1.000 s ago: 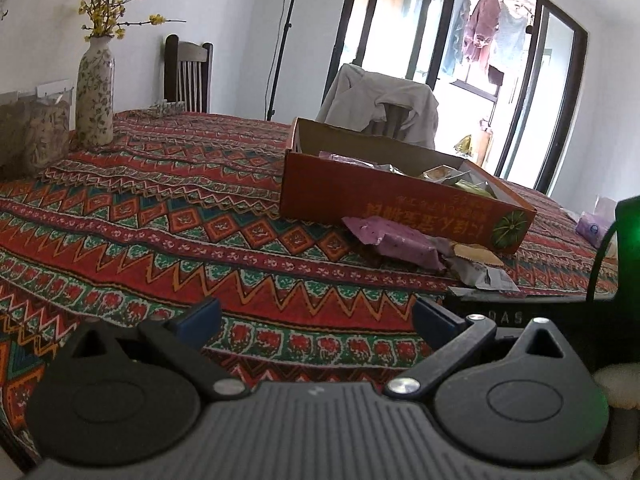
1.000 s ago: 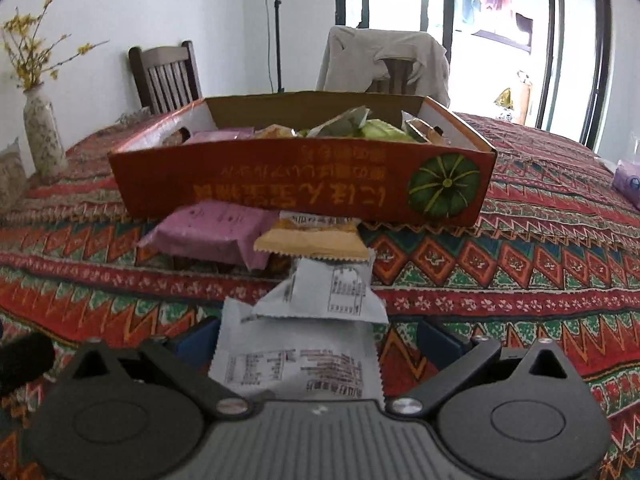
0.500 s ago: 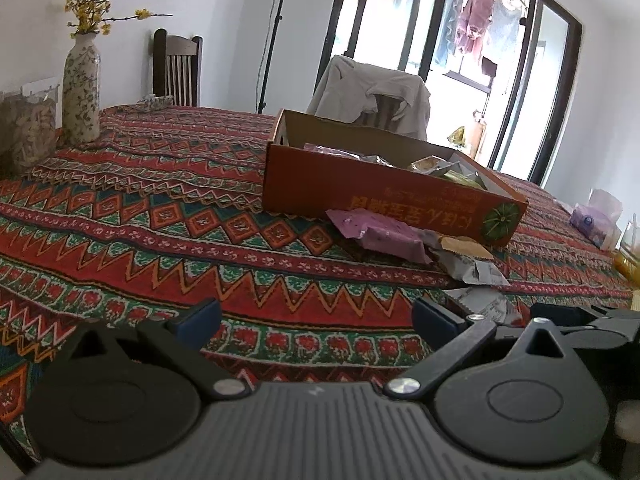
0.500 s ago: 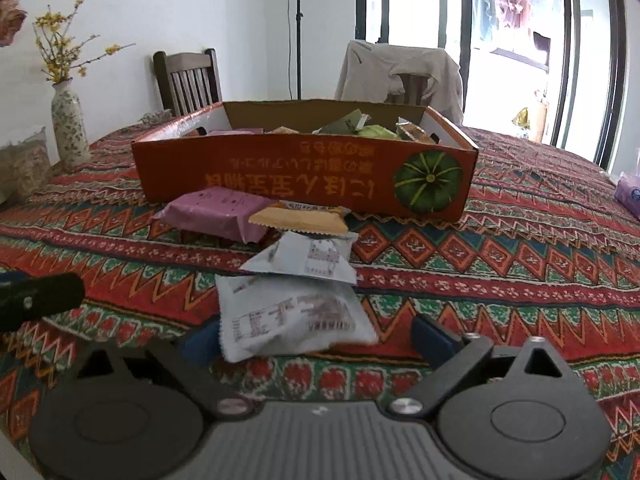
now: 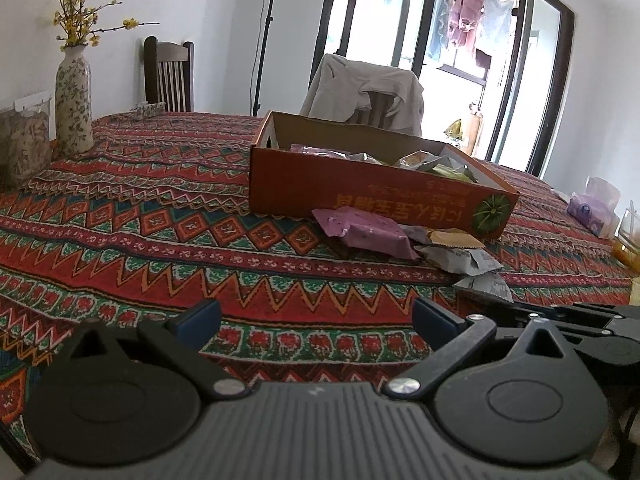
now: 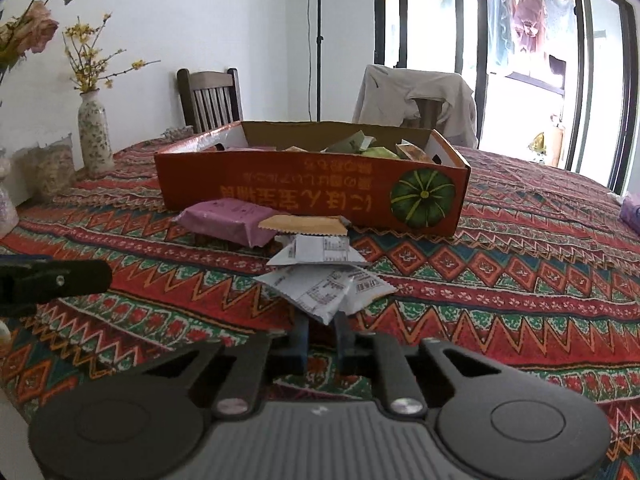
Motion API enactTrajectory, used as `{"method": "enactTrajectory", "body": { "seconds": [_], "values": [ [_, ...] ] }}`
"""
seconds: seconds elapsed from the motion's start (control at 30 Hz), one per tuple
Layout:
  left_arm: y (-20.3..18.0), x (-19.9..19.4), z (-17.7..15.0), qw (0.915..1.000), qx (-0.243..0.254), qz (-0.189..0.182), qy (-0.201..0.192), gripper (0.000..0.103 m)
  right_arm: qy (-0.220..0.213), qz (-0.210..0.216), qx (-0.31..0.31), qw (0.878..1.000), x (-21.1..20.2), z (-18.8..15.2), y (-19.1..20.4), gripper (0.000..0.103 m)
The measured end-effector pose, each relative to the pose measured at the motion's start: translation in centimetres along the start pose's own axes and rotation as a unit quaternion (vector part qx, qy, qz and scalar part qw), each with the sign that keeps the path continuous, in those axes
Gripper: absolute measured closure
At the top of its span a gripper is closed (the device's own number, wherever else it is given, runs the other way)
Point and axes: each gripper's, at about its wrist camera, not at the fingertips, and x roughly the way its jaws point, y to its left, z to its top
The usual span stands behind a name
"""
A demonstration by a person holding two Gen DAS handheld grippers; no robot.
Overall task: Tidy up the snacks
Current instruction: 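Grasp a white wrapper from the pile with the right gripper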
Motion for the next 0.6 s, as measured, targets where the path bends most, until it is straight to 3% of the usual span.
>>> {"method": "enactTrajectory", "body": {
  "seconds": [0.13, 0.2, 0.27, 0.33, 0.47, 0.6],
  "values": [
    [0.0, 0.0, 0.0, 1.0000, 0.000, 0.004, 0.002, 0.000, 0.001, 0.005, 0.005, 1.000, -0.1, -0.2, -0.3, 0.091],
    [-0.1, -0.1, 0.0, 1.0000, -0.001, 0.005, 0.001, 0.000, 0.002, 0.006, 0.012, 1.000, -0.2, -0.1, -0.6, 0.083],
    [-0.1, -0.1, 0.0, 1.0000, -0.001, 0.006, 0.001, 0.000, -0.001, 0.012, 0.019, 1.000, -0.5, -0.1, -1.0, 0.048],
    [-0.2, -0.3, 0.1, 1.0000, 0.000, 0.006, -0.002, 0.000, -0.010, 0.014, 0.019, 1.000, -0.8, -0.1, -1.3, 0.036],
    [-0.2, -0.4, 0.0, 1.0000, -0.001, 0.007, -0.002, 0.000, -0.017, 0.013, 0.011, 1.000, -1.1, 0.4, -1.6, 0.022],
    [-0.1, -0.4, 0.0, 1.0000, -0.003, 0.009, -0.002, 0.000, -0.006, 0.006, -0.005, 1.000, -0.1, 1.0, -1.2, 0.021]
  ]
}}
